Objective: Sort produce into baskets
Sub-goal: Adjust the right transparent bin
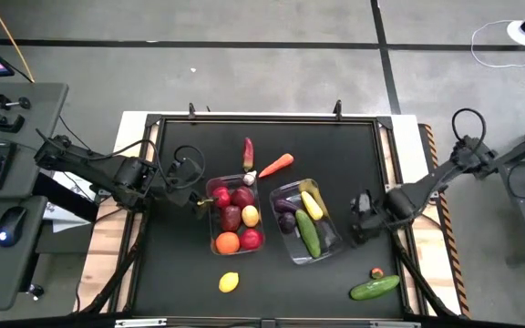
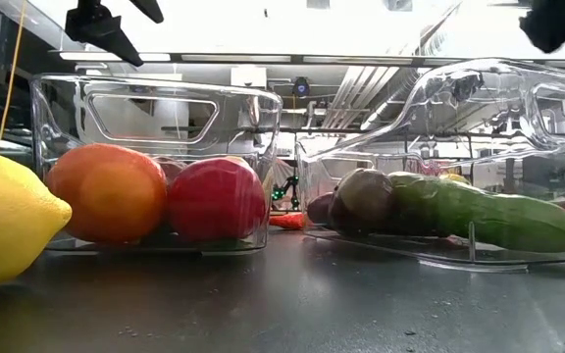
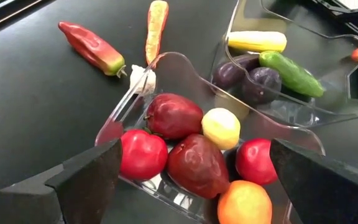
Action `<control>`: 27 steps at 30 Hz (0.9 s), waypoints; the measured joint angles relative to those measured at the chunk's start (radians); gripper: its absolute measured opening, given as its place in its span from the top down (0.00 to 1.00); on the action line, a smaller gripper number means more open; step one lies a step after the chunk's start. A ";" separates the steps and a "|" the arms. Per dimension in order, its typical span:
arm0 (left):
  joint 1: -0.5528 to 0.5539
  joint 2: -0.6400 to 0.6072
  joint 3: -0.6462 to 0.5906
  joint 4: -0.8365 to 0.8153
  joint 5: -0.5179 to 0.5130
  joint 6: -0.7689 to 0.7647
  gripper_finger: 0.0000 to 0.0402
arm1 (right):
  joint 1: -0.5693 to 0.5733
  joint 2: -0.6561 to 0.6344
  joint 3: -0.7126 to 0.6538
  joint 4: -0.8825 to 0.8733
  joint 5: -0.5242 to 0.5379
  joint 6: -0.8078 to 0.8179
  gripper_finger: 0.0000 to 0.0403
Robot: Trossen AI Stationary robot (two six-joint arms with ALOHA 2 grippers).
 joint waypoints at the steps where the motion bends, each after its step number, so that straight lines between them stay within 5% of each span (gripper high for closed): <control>1: 0.000 0.000 0.000 0.000 -0.001 0.000 0.01 | 0.015 0.004 -0.013 0.019 -0.022 0.021 0.25; 17: 0.000 0.000 0.000 0.000 -0.023 -0.001 0.01 | 0.052 0.226 -0.049 0.289 -0.028 0.082 0.25; 27: 0.000 0.000 0.000 0.000 -0.023 0.006 0.01 | 0.006 0.273 -0.049 0.507 0.097 0.091 0.25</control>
